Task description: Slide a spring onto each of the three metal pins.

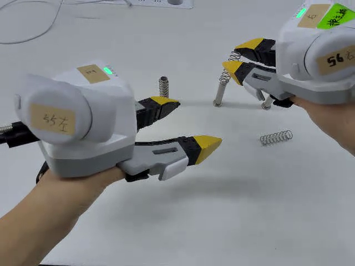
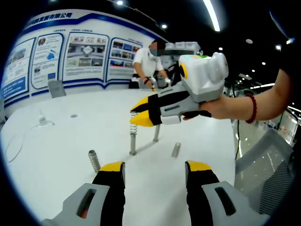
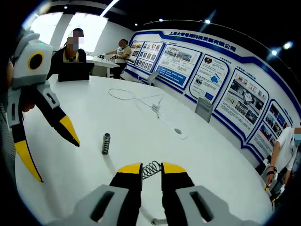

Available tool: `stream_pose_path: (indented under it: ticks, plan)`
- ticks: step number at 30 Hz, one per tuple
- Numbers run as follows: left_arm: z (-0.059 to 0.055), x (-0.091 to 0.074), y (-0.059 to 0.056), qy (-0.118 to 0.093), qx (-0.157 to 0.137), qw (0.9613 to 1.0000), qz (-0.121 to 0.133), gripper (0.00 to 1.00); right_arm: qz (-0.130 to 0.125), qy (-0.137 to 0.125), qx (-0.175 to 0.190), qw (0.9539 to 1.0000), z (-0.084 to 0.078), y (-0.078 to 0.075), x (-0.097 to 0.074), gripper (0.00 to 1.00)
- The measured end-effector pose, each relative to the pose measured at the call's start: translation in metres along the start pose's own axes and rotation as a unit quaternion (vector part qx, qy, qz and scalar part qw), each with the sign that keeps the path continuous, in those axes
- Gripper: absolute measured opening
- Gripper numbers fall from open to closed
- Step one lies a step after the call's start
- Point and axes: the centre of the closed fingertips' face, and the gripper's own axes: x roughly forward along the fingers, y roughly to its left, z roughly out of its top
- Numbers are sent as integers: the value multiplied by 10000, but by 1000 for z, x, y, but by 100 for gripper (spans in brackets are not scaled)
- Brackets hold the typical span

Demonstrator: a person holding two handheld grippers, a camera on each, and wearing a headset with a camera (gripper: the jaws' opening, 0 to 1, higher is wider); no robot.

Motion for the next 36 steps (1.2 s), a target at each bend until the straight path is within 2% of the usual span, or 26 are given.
stream_pose_path:
  ticks: [3,5,12,19,36]
  plan:
    - [0,0,-1,2,0,10000,-4,52,-4,30,-180,9998,0,3,1,16]
    - [0,-1,-1,-1,-10,10000,-8,52,-15,90,-479,9988,-1,4,1,16]
    - [2,-1,-2,-22,-4,10000,-17,51,-24,138,-791,9968,-2,11,2,16]
    - [3,-2,0,-50,-10,10000,1,51,-100,166,-648,9977,-8,11,5,16]
    - [4,-2,1,-52,14,10000,13,51,-165,231,-925,9953,-11,15,5,16]
